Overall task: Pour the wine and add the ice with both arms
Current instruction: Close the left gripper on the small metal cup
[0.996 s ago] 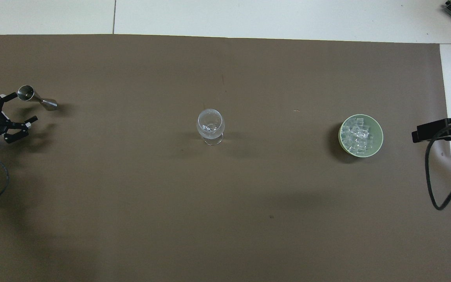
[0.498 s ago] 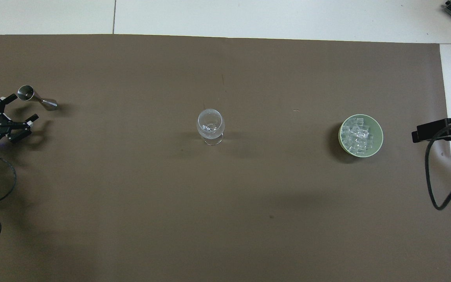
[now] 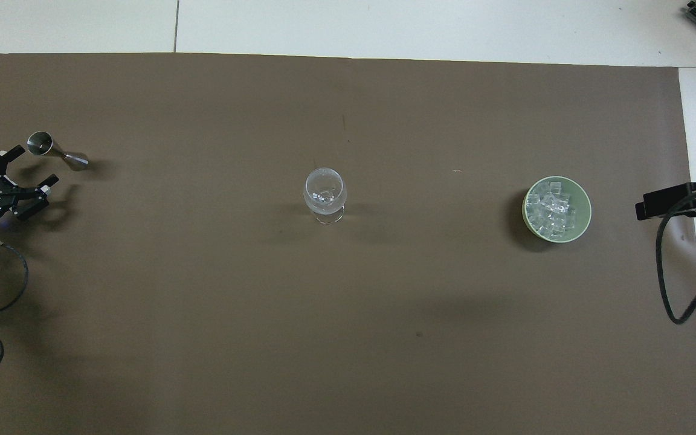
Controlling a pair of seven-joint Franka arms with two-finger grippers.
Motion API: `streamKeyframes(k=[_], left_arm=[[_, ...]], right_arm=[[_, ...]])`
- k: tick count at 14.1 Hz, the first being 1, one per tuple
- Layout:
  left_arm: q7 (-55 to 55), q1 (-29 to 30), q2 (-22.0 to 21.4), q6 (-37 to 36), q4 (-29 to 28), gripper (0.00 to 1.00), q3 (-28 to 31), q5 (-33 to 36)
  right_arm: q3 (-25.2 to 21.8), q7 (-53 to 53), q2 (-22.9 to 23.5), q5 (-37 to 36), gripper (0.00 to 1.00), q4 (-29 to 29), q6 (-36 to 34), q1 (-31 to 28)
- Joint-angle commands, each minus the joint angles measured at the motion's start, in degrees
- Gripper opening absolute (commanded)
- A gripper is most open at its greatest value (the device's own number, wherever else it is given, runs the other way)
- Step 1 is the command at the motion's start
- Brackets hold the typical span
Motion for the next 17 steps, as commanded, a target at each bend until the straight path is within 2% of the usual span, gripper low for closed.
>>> streamKeyframes(k=[1,7,17], left_arm=[[0.7,-0.2,-0.3,0.0,-0.8,1.0,-0.2,-1.5],[7.8,-0.6,-0.4,-2.1,-1.5,1.0,-0.1,-1.7],[7.4,-0.8,-1.0,-1.9,-0.8,1.0,-0.1,-1.1]], right_arm=[[0.1,-1.2,-1.1,0.2,1.0,-1.2,-0.2,-0.3],[0.1,-1.2,-1.1,0.2,1.0,-1.2,-0.2,-0.3],[0.1,-1.3,-1.1,0.2,1.0,-1.2,-0.2,-0.3]])
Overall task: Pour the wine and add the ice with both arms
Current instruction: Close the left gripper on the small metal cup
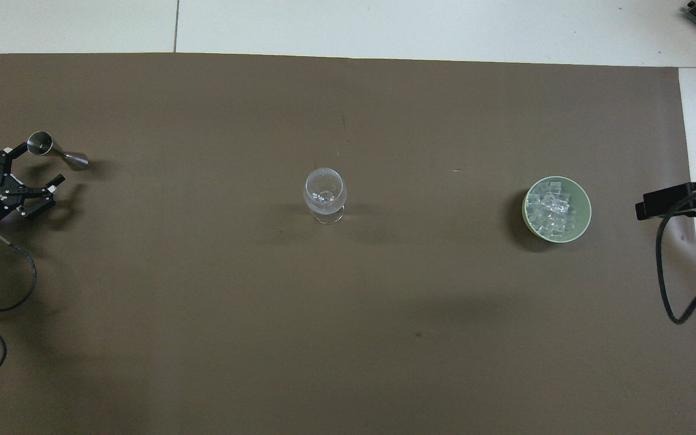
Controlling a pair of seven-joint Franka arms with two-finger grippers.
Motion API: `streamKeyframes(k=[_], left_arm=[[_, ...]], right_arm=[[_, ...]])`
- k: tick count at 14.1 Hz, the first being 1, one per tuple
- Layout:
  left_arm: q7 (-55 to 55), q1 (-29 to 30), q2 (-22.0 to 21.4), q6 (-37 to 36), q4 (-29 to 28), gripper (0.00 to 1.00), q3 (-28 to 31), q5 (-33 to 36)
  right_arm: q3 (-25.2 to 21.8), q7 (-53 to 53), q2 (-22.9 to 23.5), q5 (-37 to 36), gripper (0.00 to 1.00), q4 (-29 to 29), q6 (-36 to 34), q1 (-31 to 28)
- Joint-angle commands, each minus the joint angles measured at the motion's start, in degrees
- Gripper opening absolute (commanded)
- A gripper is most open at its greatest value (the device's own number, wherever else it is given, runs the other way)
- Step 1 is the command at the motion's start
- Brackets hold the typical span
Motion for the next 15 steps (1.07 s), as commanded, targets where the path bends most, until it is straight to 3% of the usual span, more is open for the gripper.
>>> streamKeyframes(k=[1,15], left_arm=[[0.5,-0.7,-1.1,-0.5,-0.7,1.0,0.5,-1.0],[-3.9,-2.3,-1.2,0.5,-1.9,1.0,0.4,-1.4]], right_arm=[[0.1,-1.2,-1.1,0.2,1.0,-1.2,-0.2,-0.3],[0.1,-1.2,-1.1,0.2,1.0,-1.2,-0.2,-0.3]])
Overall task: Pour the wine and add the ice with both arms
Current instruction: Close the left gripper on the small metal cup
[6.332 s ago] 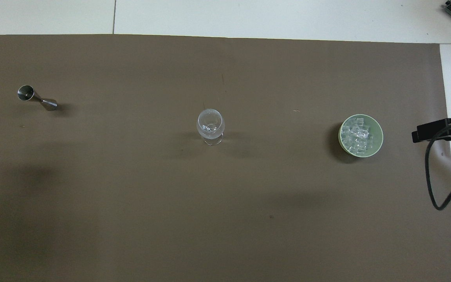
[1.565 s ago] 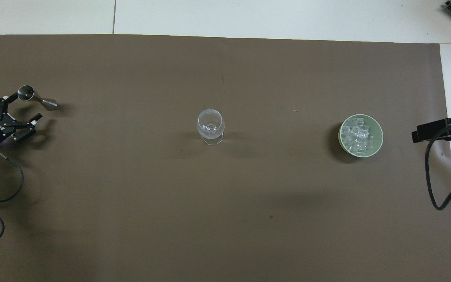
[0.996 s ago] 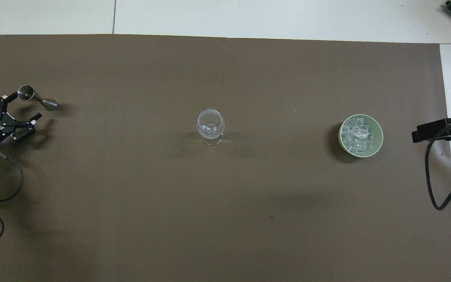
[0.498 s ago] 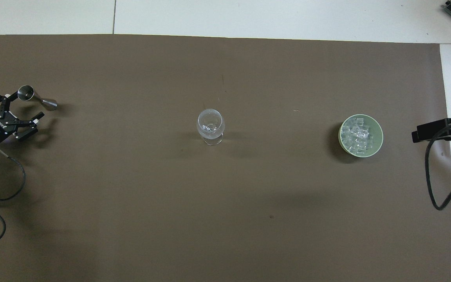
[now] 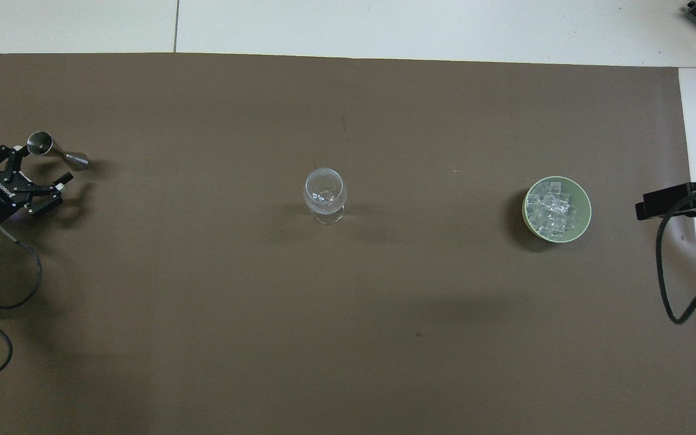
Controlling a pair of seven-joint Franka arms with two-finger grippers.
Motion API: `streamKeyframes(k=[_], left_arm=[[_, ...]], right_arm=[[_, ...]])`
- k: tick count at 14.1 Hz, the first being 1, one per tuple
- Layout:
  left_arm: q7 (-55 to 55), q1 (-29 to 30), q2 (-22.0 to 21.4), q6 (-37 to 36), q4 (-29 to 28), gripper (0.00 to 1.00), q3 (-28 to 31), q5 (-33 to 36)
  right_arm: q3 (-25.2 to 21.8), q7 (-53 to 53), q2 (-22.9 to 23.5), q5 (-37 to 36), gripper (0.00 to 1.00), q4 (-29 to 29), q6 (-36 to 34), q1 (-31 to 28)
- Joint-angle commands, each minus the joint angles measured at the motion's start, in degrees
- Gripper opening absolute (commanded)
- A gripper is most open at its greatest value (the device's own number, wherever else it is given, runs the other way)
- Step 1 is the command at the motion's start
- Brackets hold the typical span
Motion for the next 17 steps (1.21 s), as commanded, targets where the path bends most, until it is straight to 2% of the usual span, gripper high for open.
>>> streamKeyframes(k=[1,17], left_arm=[[-0.8,-0.9,-0.9,0.5,-1.4,1.0,0.7,-1.4],[-2.3,-2.1,-1.0,2.0,-1.8,1.0,0.2,-2.6]], right_arm=[[0.1,-1.2,-1.1,0.2,1.0,-1.2,-0.2,-0.3],[0.1,-1.2,-1.1,0.2,1.0,-1.2,-0.2,-0.3]])
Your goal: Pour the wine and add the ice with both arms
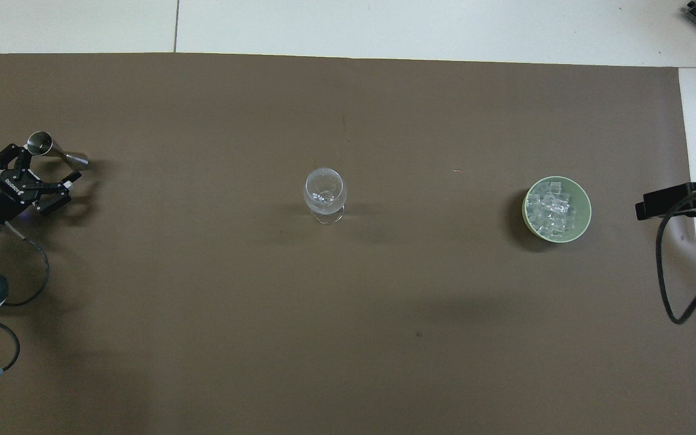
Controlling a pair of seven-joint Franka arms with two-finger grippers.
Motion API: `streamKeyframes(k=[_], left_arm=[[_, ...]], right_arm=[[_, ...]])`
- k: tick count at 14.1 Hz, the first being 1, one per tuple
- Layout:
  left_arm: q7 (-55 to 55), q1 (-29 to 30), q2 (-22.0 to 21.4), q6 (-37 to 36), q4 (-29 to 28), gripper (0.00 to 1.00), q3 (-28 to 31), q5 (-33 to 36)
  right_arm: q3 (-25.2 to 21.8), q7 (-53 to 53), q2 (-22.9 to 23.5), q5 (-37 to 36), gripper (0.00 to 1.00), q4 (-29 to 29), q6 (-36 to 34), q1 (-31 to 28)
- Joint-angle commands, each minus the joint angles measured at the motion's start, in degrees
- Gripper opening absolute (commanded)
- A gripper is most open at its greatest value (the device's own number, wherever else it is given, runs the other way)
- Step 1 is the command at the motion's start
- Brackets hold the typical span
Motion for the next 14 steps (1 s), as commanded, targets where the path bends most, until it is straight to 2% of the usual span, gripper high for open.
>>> streamKeyframes(k=[1,14], left_arm=[[-0.6,-0.8,-1.0,1.2,-1.4,1.0,0.4,-1.3],[-1.6,-0.6,-1.1,1.2,-1.7,0.79,0.4,-2.3]], right_arm=[[0.1,-1.2,-1.1,0.2,1.0,-1.2,-0.2,-0.3],[0.1,-1.2,-1.1,0.2,1.0,-1.2,-0.2,-0.3]])
